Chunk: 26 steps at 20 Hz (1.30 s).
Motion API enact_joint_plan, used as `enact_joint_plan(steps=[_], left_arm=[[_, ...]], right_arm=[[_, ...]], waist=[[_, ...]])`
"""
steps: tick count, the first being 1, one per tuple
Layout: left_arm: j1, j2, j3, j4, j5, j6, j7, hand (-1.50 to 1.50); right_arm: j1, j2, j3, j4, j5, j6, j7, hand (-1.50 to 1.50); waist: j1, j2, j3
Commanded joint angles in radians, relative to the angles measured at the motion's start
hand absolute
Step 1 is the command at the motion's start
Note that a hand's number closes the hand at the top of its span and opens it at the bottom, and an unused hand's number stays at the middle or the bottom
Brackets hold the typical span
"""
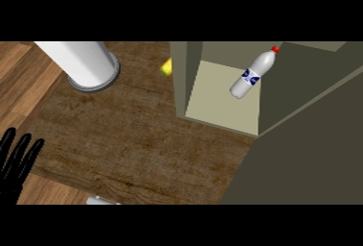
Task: Pick up the bottled water, place it into the cabinet and close the cabinet
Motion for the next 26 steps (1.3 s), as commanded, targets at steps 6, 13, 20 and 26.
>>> enact_joint_plan(steps=[6,13,20,26], left_arm=[[-0.008,0.025,0.03,0.017,0.017,-0.018,0.012,-1.5],[0.009,0.024,0.034,0.033,0.026,-0.047,0.004,-1.5],[-0.014,0.033,0.06,0.034,0.036,-0.059,-0.001,-1.5],[-0.03,0.037,0.07,0.044,0.041,-0.065,0.002,-1.5]], right_arm=[[-0.174,0.015,0.145,0.013,0.019,0.046,0.15,1.5],[-0.224,0.047,0.125,0.041,-0.018,0.036,0.178,1.5],[-0.196,0.073,0.139,0.093,-0.118,0.051,0.168,1.5],[-0.208,0.092,0.125,0.136,-0.218,0.058,0.156,1.5]], waist=[[-0.005,-0.001,-0.003],[-0.002,0.004,-0.005],[0.014,0.032,-0.003],[0.022,0.045,-0.001]])
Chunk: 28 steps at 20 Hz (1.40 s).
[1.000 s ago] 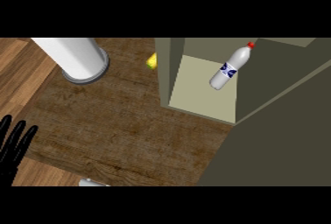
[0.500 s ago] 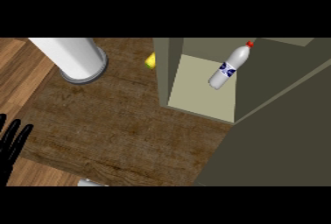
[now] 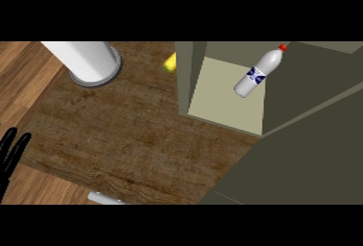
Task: Pick up the bottled water, place it into the cabinet and close the cabinet
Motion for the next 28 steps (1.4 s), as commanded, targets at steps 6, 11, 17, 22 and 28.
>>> enact_joint_plan(steps=[6,11,17,22,28], left_arm=[[-0.009,0.006,0.019,0.015,0.014,-0.019,-0.001,-1.5],[0.001,0.005,0.013,0.029,0.019,-0.027,0.006,-1.5],[-0.001,0.01,0.033,0.049,0.03,-0.034,0.005,-1.5],[0.013,0.001,0.023,0.074,0.03,-0.046,0.006,-1.5],[0.01,-0.003,0.044,0.095,0.044,-0.057,-0.001,-1.5]], right_arm=[[-0.113,0.138,0.034,0.122,-0.089,-0.126,0.138,1.5],[-0.31,0.155,-0.033,0.219,-0.046,-0.128,0.245,1.5],[-0.518,0.224,-0.083,0.381,-0.036,-0.172,0.369,1.5],[-0.686,0.321,-0.11,0.547,-0.03,-0.225,0.45,1.5],[-0.962,0.362,-0.188,0.823,-0.07,-0.348,0.474,1.5]], waist=[[-0.012,-0.002,0.005],[-0.012,-0.013,0.007],[-0.022,-0.022,0.009],[-0.044,-0.025,0.012],[-0.062,-0.022,0.021]])
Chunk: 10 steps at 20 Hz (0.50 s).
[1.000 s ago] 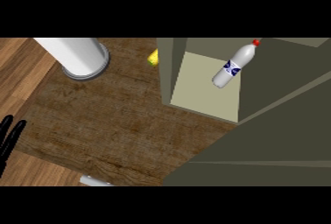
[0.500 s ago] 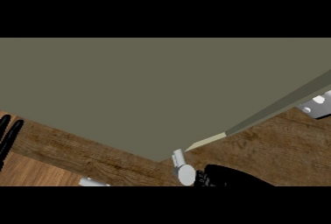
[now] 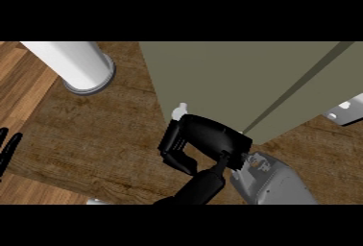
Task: Pick up the bottled water, place it into the cabinet and close the cabinet
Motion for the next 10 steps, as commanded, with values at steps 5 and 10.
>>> enact_joint_plan(steps=[5,10], left_arm=[[0.028,-0.005,0.031,0.026,0.013,-0.013,-0.015,-1.5],[0.026,-0.008,0.029,0.037,0.009,-0.032,-0.014,-1.5]], right_arm=[[-0.356,0.036,-0.115,0.344,0.057,-0.247,-0.052,1.5],[-0.501,0.037,-0.157,0.547,0.054,-0.413,-0.131,1.5]], waist=[[-0.026,-0.007,0.006],[-0.04,-0.001,0.006]])
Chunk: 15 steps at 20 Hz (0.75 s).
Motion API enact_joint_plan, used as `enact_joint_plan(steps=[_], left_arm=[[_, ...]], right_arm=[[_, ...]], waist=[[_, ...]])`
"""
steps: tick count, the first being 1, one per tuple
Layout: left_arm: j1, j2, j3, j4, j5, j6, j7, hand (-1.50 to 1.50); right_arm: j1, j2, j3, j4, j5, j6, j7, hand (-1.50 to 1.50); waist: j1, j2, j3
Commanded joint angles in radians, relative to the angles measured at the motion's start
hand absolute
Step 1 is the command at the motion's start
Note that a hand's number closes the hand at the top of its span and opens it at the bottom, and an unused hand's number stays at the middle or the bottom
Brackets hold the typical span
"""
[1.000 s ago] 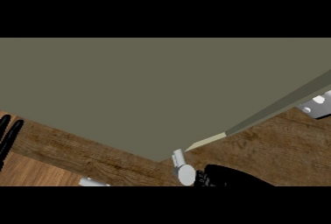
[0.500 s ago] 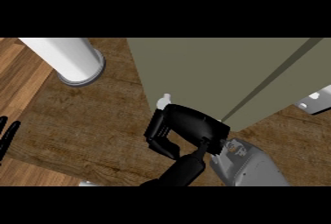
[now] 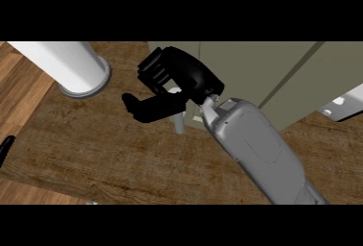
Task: Pick up the bottled water, place it into the cabinet and close the cabinet
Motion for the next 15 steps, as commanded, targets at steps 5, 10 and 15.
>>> enact_joint_plan(steps=[5,10,15], left_arm=[[0.013,0.001,0.019,0.027,0.01,-0.026,-0.001,-1.5],[0.04,-0.028,0.007,0.013,-0.009,-0.029,-0.025,-1.5],[0.052,-0.026,0.019,-0.005,-0.003,-0.037,-0.028,-1.5]], right_arm=[[-0.191,0.0,-0.068,0.27,-0.016,-0.192,-0.118,1.5],[-0.173,0.0,-0.093,0.285,-0.083,-0.296,-0.141,-1.5],[-0.204,0.0,-0.082,0.327,-0.134,-0.322,-0.17,-1.5]], waist=[[-0.02,0.009,0.0],[-0.035,0.006,0.001],[-0.052,0.003,0.002]])
